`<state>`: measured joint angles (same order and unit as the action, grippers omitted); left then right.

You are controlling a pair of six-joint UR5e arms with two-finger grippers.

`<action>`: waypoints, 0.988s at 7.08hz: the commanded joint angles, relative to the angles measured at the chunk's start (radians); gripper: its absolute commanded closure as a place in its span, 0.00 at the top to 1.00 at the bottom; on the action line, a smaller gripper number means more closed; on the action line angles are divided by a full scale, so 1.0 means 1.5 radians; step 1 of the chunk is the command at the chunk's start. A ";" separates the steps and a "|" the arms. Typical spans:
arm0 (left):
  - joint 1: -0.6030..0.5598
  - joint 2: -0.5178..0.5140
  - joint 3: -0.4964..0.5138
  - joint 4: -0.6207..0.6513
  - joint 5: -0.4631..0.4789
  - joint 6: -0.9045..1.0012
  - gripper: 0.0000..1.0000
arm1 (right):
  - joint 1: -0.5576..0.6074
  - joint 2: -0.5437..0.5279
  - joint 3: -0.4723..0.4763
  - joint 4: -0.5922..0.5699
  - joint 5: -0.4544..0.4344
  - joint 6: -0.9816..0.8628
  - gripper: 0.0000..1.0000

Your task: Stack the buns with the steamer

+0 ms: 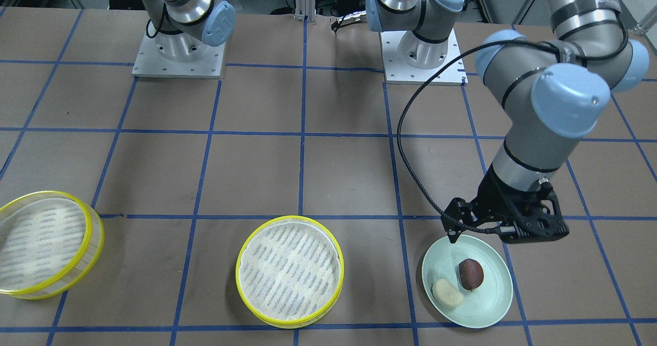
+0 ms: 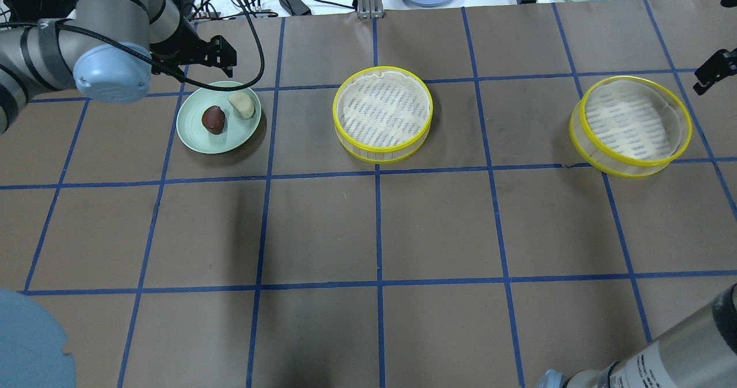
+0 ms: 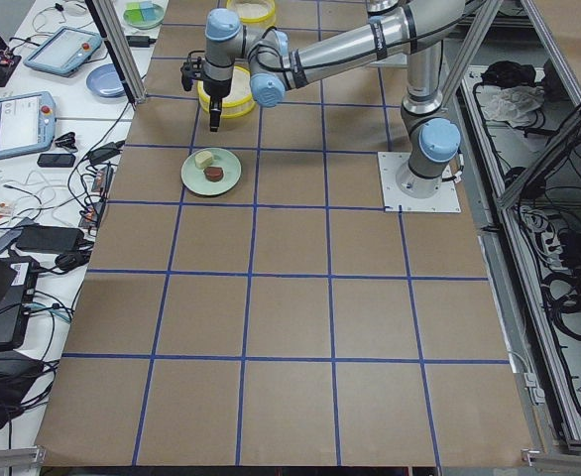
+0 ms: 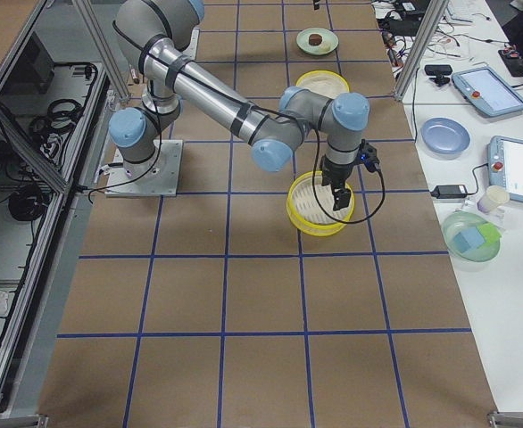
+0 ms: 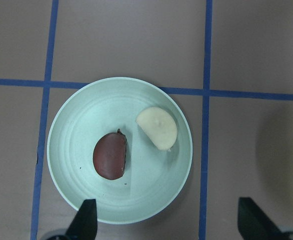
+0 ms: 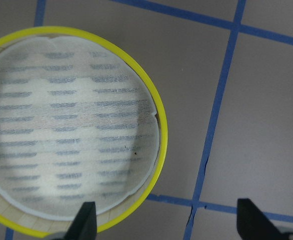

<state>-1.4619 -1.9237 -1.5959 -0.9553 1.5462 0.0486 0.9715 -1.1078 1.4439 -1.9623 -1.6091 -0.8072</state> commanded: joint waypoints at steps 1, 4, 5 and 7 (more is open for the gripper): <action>0.000 -0.073 0.000 0.085 -0.019 0.006 1.00 | -0.010 0.075 0.006 -0.067 0.015 0.003 1.00; 0.001 -0.161 0.011 0.159 -0.017 0.013 1.00 | -0.010 0.105 0.023 -0.088 0.046 0.026 0.85; 0.001 -0.180 0.011 0.184 -0.018 0.014 0.95 | -0.010 0.103 0.027 -0.089 0.044 0.022 0.45; 0.001 -0.190 0.017 0.188 -0.017 0.025 0.48 | -0.010 0.103 0.027 -0.092 0.044 0.019 0.09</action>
<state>-1.4608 -2.1983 -1.5772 -0.6813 1.5191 0.0738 0.9572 -0.9528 1.4836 -2.0955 -1.5435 -0.7766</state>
